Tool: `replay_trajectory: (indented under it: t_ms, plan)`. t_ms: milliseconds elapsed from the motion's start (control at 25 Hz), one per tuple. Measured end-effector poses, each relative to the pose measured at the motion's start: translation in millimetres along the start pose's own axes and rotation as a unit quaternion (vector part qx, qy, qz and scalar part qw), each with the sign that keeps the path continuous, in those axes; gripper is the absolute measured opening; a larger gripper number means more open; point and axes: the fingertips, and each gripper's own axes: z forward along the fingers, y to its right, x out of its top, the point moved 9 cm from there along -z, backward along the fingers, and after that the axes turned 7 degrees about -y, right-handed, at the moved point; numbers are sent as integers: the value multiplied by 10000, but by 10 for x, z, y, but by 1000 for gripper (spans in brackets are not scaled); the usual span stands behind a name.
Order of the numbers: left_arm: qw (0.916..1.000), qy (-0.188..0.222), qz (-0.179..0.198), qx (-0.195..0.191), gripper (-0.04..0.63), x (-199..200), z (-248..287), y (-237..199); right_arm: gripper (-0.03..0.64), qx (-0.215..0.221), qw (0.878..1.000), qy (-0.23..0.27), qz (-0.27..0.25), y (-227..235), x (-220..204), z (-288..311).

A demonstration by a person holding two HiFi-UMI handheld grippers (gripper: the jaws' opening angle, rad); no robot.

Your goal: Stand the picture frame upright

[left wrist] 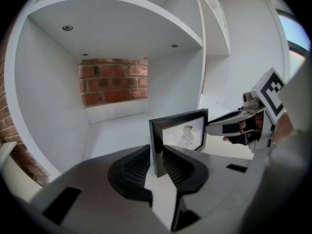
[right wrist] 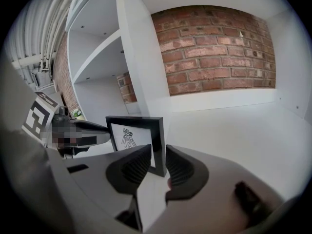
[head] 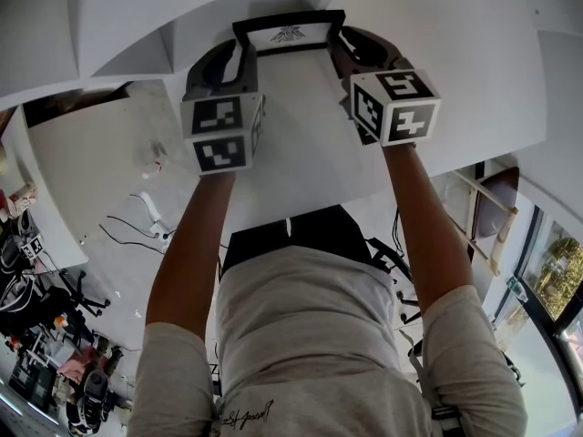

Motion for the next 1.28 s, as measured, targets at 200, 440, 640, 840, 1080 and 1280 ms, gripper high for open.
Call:
replay_trajectory:
  t_ms: [200,440,640,840,1080,1280]
  plan:
    - [10000,-15,-4,-48,100,18,-16,-9,88,41,10000,-29,30,-21,9,-15]
    - [10000,-9,-8,-47,100,23,-100,-3,89,-13,10000,-10,39,-39,26,-98]
    - [9999,-59,54,-107,100,-30,-229,19,89,-8,9999,-5,143,-90,-18,-230]
    - [9996,-97,29,-281,100,-112,-466,75,89,2,10000,7,89,-205,-66,-404]
    - [9991,-44,87,-413,100,-161,-774,94,87,102,9999,65,-64,-402,-69,-635]
    - [9987,69,112,-487,97,-126,-1030,83,86,247,9996,122,-20,-546,-51,-926]
